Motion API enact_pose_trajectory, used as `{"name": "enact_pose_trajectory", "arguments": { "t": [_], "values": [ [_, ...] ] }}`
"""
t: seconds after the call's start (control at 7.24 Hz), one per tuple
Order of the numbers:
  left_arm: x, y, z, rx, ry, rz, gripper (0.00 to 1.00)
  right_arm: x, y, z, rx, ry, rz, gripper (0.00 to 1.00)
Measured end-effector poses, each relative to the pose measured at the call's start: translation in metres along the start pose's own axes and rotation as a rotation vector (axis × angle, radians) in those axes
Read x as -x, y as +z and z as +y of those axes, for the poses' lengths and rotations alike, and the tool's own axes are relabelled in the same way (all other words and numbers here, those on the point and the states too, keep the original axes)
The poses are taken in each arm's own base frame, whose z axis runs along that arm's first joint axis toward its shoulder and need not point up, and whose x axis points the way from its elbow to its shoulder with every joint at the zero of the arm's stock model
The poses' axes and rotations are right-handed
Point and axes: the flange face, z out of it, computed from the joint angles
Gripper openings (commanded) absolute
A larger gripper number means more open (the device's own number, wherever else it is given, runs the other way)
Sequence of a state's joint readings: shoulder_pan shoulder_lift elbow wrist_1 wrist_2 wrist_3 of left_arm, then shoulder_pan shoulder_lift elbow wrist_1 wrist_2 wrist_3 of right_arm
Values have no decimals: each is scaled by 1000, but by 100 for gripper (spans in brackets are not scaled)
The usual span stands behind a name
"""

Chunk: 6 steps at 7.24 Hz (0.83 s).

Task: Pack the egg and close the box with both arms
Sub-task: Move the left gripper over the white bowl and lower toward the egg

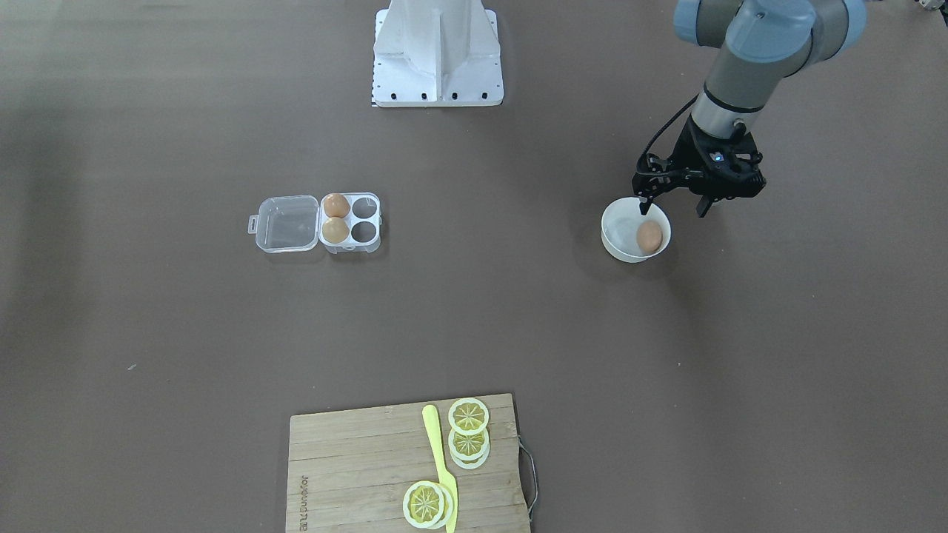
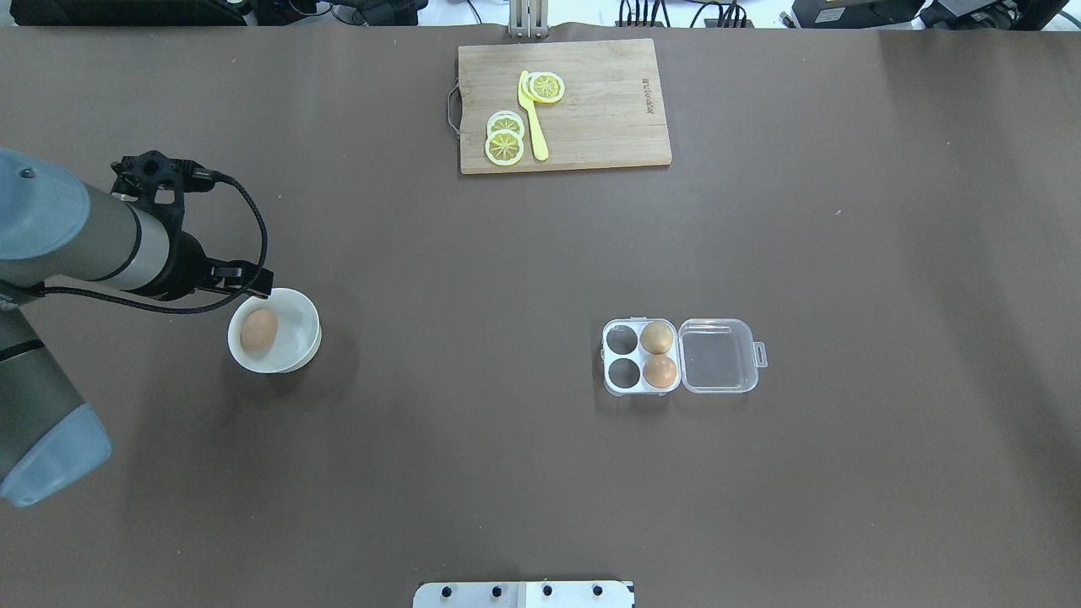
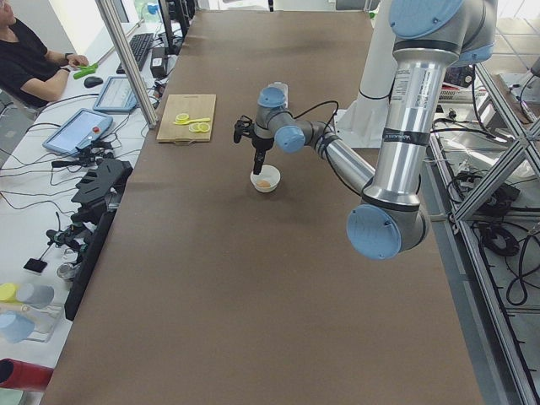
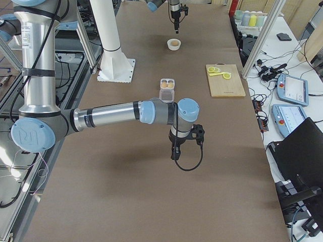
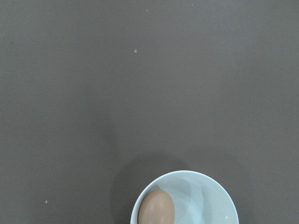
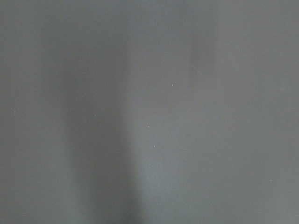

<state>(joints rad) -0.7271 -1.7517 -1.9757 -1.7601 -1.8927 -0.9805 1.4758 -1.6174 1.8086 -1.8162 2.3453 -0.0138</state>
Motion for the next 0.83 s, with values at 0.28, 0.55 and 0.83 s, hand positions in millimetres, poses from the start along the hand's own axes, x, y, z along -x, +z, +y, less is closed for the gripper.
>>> {"name": "enact_pose_trajectory", "arguments": {
  "t": [0.28, 0.55, 0.83],
  "values": [
    [-13, 25, 4, -2, 20, -37, 79, 2, 0, 0, 0, -2, -7, 100],
    [-19, 36, 8, 4, 30, -51, 79, 2, -1, -1, -1, -3, -9, 100],
    [-21, 46, 13, 20, 35, -59, 78, 3, -1, -1, -2, -4, -10, 100]
  ]
}}
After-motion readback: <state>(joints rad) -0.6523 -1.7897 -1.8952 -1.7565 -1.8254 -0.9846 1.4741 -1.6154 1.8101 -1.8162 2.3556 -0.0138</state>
